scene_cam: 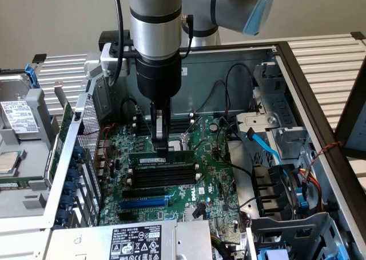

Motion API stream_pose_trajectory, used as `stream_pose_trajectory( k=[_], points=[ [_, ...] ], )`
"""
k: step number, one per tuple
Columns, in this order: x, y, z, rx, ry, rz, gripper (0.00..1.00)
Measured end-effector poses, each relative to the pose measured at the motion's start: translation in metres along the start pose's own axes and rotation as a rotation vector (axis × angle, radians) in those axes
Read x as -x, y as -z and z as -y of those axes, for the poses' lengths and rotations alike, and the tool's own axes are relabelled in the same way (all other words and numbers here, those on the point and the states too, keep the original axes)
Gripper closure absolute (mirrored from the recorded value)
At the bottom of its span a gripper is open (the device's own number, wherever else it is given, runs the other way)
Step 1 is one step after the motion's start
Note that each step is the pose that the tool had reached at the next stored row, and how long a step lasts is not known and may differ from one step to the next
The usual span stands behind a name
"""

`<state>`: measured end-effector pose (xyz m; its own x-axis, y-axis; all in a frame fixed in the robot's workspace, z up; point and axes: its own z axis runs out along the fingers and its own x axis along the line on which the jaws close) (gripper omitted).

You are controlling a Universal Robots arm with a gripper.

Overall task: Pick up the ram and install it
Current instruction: 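Insert the ram into the slot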

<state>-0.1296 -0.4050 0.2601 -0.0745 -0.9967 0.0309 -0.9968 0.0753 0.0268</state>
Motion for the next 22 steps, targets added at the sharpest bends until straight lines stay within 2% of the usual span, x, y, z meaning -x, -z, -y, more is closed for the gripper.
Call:
stream_pose_trajectory(
  k=[12, 14, 17, 19, 22],
  points=[
    [-0.001, -0.0013, 0.0002, -0.0037, 0.0, 0.0002, 0.88],
    [-0.0011, -0.0015, 0.0001, -0.009, -0.001, 0.0005, 0.88],
    [-0.0016, -0.0035, 0.0002, -0.0232, -0.002, 0.0016, 0.88],
    [-0.0027, -0.0048, -0.0009, -0.0267, -0.002, 0.002, 0.88],
    [-0.0036, -0.007, -0.0049, -0.0286, -0.003, 0.0022, 0.88]
  ],
)
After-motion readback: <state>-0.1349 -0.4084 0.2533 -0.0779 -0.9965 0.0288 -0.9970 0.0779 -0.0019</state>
